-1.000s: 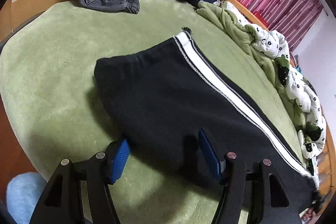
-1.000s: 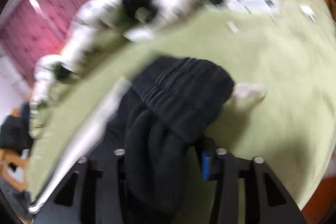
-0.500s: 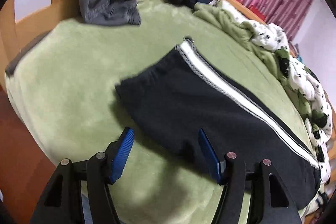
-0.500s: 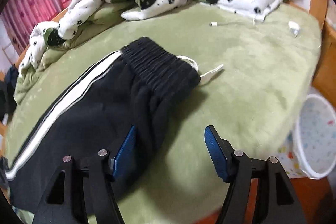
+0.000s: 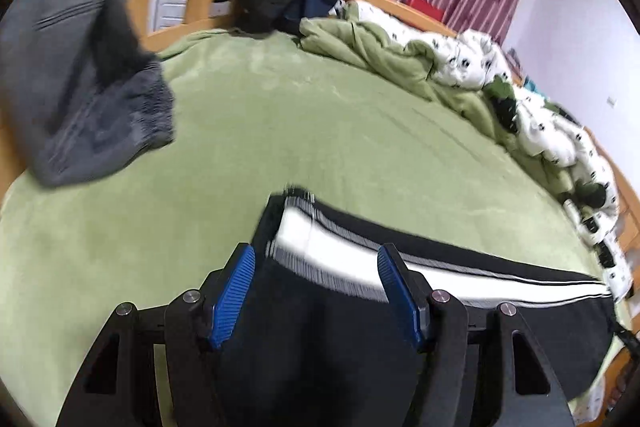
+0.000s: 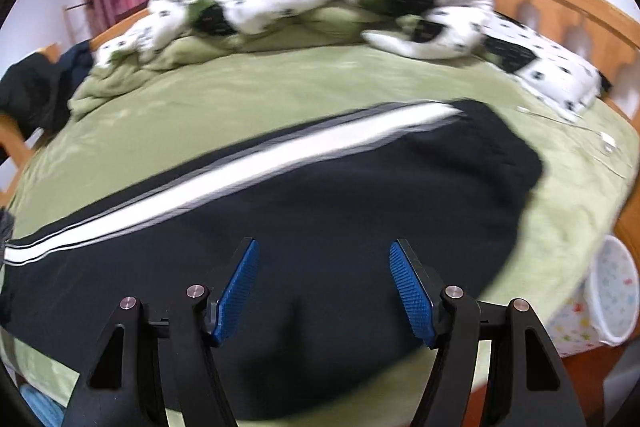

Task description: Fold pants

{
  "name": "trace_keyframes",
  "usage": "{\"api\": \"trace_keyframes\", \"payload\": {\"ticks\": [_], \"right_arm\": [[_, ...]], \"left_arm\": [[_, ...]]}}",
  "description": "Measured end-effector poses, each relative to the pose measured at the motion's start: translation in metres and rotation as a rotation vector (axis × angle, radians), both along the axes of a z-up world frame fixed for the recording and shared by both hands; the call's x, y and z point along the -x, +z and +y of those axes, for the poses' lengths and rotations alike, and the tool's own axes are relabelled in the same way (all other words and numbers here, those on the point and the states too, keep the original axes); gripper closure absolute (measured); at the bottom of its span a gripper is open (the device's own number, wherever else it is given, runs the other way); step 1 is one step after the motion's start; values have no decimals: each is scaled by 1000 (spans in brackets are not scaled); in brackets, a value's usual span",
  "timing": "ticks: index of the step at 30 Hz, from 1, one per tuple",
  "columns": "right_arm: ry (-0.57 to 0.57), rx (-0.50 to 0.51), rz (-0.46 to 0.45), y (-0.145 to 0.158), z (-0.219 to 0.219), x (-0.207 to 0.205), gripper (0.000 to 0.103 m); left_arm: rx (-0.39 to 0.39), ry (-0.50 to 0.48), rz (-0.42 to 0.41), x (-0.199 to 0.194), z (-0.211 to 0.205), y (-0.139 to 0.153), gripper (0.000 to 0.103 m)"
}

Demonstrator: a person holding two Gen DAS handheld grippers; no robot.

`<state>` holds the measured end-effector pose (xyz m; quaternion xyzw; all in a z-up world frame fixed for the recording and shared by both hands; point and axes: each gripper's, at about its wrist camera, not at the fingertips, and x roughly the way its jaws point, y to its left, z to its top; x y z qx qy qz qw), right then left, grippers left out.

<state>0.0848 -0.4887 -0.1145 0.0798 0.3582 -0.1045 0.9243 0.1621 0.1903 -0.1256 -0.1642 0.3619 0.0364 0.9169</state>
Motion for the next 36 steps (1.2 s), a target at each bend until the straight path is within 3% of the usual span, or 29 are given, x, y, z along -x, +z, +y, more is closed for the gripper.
{"api": "trace_keyframes", "payload": {"ticks": [3,4,5,7,8,9,11,13,15,19,21,23,25,27,31,36], "right_arm": [[46,2,8,-8,34,-19,36],[60,6,18,-12,44,-25,36],[71,12,27,-15,52,-30,36],[86,31,46,-22,66,-41,36],[91,42,57,-25,71,-46,36],[89,50,64,-26,76,-51,37],[74,45,41,-22,79,-53,40],[119,-19,-11,-15,87,-55,39],[153,-59,-5,-16,94,-65,38],[140,-29,49,-32,103,-82,38],[123,-44,77,-39,104,-82,38],[110,-71,81,-42,105,-77,38],[108,-104,86,-42,108,-69,38],[111,-120,88,-40,114,-58,38],[91,-101,52,-29,125,-36,38],[91,-94,19,-15,134,-3,38]], "left_arm": [[0,6,80,-41,5,-17,43],[3,16,104,-48,7,-21,56],[25,18,122,-55,9,-27,83],[82,-28,90,-59,10,-29,87],[76,-23,28,-53,11,-21,88],[89,-20,-54,-44,14,-12,89],[91,4,-90,-39,19,-5,89],[82,10,-19,-51,18,-19,88],[101,22,97,-63,17,-48,88],[148,19,96,-58,19,-42,83],[136,19,119,-53,16,-34,74],[79,14,97,-36,6,-20,54],[44,-7,50,-20,2,-7,47],[30,-59,9,4,-11,4,46],[128,-167,-29,51,-37,14,46],[247,-192,18,114,-48,-13,46]]}}
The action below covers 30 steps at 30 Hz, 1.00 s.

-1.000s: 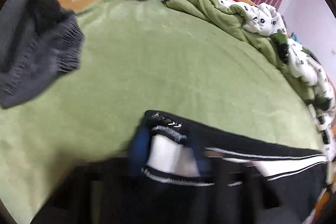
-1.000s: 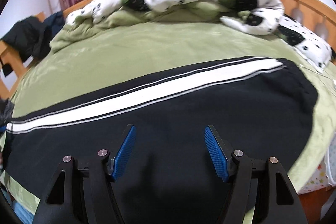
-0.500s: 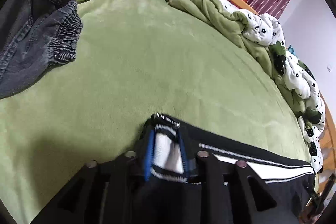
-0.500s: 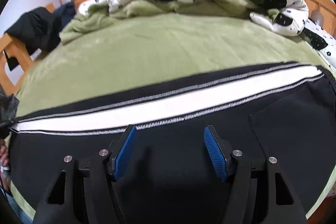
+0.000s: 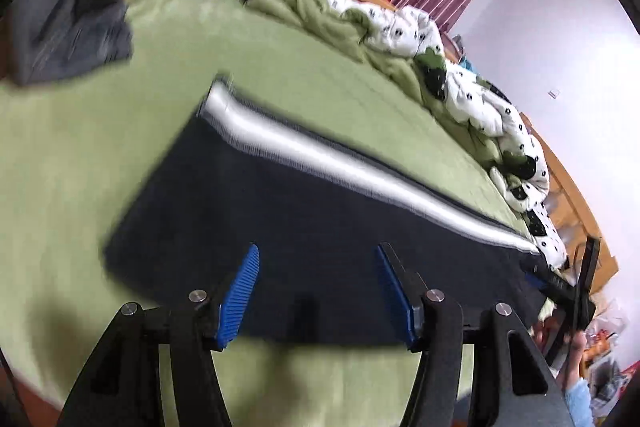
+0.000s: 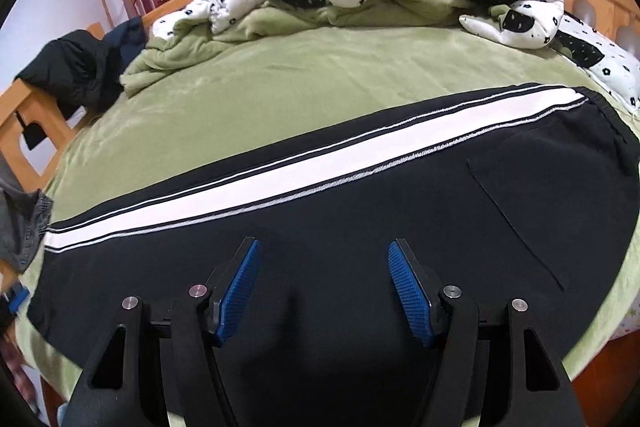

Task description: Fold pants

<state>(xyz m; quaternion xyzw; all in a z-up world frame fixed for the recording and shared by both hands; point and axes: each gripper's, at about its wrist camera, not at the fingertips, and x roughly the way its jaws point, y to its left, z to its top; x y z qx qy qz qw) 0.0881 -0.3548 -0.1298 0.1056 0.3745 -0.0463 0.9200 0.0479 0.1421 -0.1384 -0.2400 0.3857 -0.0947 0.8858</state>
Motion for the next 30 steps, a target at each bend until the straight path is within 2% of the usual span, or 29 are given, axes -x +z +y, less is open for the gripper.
{"api": "trace_keyframes", "payload": {"ticks": [3,5,8,9,15,18,21,22,25,27,28,29,30], "right_arm": [[-24,3,-26,5,2,22,38],[-19,-13,-33,6,1,32,38],[3,-42,-22,4,0,45,38],[11,-45,-19,3,1,49,38],[40,-48,-12,-4,3,52,38],[62,-46,-14,-5,4,48,38],[81,-30,-13,-6,4,44,38],[86,-31,-16,-7,3,43,38],[110,-47,-30,-14,-2,46,38],[114,-46,-27,-20,-7,47,38],[114,-43,-24,-23,-10,48,38],[114,-41,-21,-26,-14,49,38],[113,-38,-19,-26,-17,48,38]], "left_arm": [[24,50,44,30,5,-27,46],[123,93,86,37,20,-46,48],[249,140,74,43,39,-59,49],[269,150,74,41,43,-61,49],[314,249,62,12,60,-66,49],[313,302,89,-9,64,-67,53],[226,343,125,-21,65,-60,69],[198,361,130,-21,67,-57,81],[138,382,126,-23,66,-43,85],[47,390,96,-21,53,-23,87],[-32,384,70,-22,42,-10,88],[-150,372,28,-23,21,9,88],[-215,361,-1,-24,6,21,88]]}}
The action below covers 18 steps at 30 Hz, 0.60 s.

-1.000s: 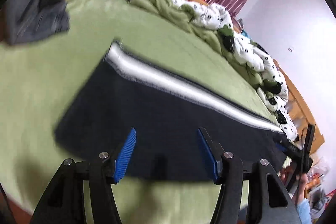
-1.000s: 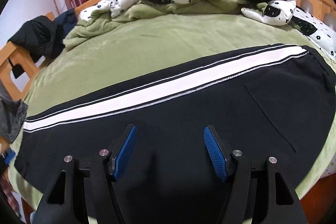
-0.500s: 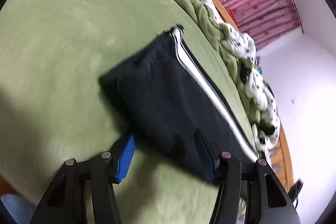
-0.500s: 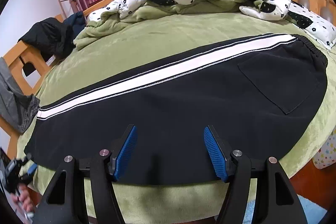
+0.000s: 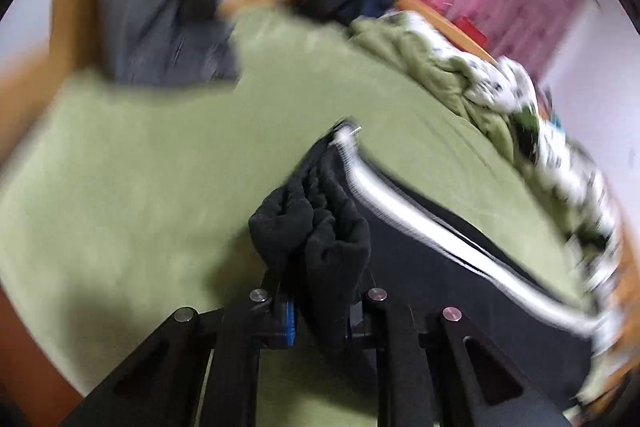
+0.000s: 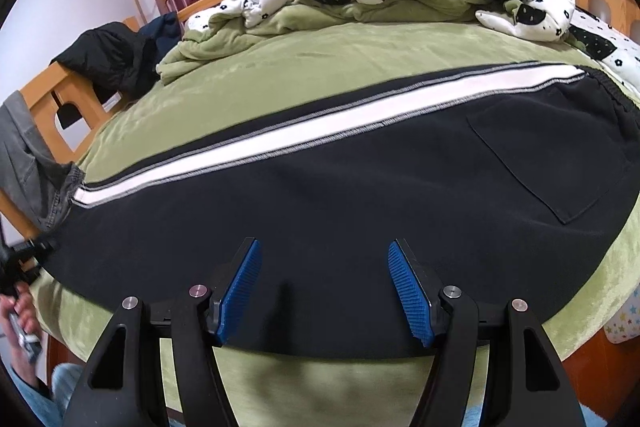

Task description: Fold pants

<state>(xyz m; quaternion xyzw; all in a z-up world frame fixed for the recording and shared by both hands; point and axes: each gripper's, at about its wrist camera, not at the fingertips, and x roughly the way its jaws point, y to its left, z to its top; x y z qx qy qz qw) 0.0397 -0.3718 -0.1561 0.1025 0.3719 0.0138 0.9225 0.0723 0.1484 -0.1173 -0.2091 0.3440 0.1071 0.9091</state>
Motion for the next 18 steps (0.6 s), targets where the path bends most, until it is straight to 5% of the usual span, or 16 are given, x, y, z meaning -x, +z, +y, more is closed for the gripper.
{"api": "trace_keyframes", "payload": {"ticks": [3,8,13,18], "right_arm": [[4,11,-18,0,-13,5,38],[-60,36,-53,5,-42,21,38],[-144,37,-105,14,-77,43,38],[-229,22,-127,15,-103,51,37]], "left_arm": [[-164,-89,-67,-4,-60,41,89],[-280,-363,-104,-19,-188,73,89],[-197,-630,-82,-28,-307,46,89],[5,-784,57,-24,-368,-15,89]]}}
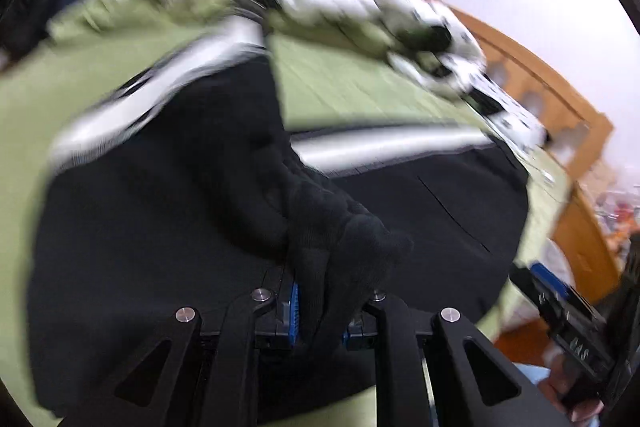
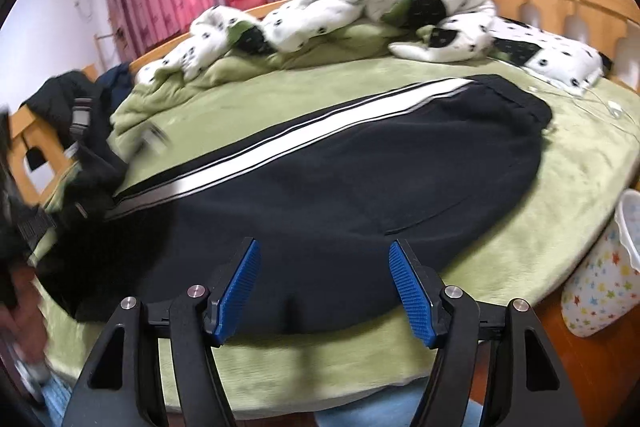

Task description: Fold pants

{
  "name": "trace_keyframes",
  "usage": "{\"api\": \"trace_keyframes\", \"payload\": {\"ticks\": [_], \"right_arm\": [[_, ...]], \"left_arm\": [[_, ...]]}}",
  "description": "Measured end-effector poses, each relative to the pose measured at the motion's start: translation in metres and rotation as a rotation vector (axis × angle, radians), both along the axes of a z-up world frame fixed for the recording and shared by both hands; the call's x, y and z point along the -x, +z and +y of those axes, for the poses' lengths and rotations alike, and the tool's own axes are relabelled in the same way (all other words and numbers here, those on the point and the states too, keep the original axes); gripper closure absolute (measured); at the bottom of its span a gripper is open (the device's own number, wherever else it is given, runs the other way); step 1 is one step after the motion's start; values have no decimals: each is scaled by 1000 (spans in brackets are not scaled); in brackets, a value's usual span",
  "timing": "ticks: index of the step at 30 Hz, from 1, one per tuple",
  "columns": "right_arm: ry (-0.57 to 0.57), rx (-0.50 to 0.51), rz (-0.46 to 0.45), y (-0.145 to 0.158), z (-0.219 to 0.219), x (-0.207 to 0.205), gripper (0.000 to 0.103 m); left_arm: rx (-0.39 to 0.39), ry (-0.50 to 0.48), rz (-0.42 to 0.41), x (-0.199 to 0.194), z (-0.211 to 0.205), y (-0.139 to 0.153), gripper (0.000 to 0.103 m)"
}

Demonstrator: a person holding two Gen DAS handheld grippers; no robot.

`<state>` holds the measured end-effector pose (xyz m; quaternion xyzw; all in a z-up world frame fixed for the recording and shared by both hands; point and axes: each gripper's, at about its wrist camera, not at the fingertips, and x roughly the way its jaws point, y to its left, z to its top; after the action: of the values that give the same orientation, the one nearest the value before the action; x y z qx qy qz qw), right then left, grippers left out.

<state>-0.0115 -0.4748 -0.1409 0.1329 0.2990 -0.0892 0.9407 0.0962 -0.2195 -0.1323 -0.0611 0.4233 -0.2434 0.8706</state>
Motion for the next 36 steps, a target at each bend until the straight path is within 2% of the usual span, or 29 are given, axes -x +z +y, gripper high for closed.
{"api": "trace_keyframes", "payload": {"ticks": [2,4,6,8,11,14,16,18,20,22,24,25,26,28,31,33,35,36], "right_arm": [[-4,-42,11,-4,-6,-1,37],[4,-61,21,-7,-6,-3,37],[19,-58,26,-8,-1,-5,37],[51,-53,32,-9,9,-8,37],[109,-68,34,-9,26,-11,37],[178,-93,13,-4,46,-15,37],[222,-109,-5,1,60,-22,37],[257,-113,0,1,75,-34,37],[270,-96,22,-3,86,-47,37],[257,-64,57,-11,97,-61,45],[270,-57,83,-20,106,-70,79],[277,-49,97,-22,108,-72,81],[256,-20,76,-21,108,-68,86],[252,-63,41,-14,98,-58,89],[245,-156,63,-21,82,-48,91],[249,-143,118,-35,85,-50,91],[245,-107,118,-36,90,-50,88],[246,-96,108,-32,91,-49,83]], "left_arm": [[2,-55,74,8,-12,-22,89],[-32,-70,42,19,-11,-21,87],[-5,-121,43,28,1,-11,68],[27,-121,44,39,21,0,48],[37,-70,-32,61,65,15,36],[-25,36,-82,77,108,23,35],[-60,91,-85,84,135,22,35],[-141,160,-76,91,157,13,35],[-177,187,-57,91,169,3,35],[-195,203,-15,91,182,-10,35],[-190,199,4,88,181,-20,35],[-188,206,1,87,182,-23,35],[-185,215,-3,85,182,-25,35],[-160,220,-4,81,179,-25,35],[-112,222,3,72,173,-28,35],[-87,204,10,65,166,-32,35],[-60,183,1,63,160,-35,33],[-48,182,-1,61,157,-36,33]]}}
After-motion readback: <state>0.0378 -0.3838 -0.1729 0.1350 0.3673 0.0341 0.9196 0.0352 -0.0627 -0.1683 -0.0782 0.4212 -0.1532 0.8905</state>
